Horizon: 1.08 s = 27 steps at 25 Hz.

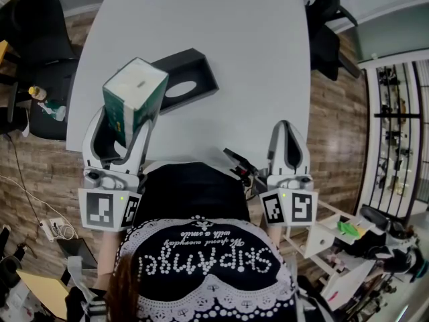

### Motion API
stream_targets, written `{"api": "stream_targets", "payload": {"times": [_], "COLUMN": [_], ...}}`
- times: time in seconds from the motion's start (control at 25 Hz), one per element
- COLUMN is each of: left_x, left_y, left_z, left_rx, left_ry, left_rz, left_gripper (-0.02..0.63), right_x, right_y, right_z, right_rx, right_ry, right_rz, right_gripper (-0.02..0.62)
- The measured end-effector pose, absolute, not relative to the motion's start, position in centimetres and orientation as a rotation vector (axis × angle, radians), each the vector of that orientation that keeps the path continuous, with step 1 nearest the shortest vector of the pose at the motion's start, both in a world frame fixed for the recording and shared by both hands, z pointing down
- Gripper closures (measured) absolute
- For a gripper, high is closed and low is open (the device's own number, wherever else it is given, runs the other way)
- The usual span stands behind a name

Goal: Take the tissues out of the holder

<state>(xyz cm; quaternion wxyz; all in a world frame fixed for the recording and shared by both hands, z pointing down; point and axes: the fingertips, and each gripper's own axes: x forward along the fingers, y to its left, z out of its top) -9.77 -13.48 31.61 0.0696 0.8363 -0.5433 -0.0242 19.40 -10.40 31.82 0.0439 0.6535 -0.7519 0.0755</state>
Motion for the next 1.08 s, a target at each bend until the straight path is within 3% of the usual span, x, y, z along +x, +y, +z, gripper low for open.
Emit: {"api": "stream_targets", "payload": {"times": [1.08], "left_x": [-9.95], "left_y": [-13.61], "left_z": [31.43], "left_rx": [2.507], "left_ry": [-1.649], "left_rz": [-0.079], "left_gripper": [0.258], "right_x": [19.04], "right_y": [-10.65], "right_z": [31.92], "right_rx": [1.964], "right_ry": [-2.289], "right_rz": [0.222], "right_gripper": [0.561]}}
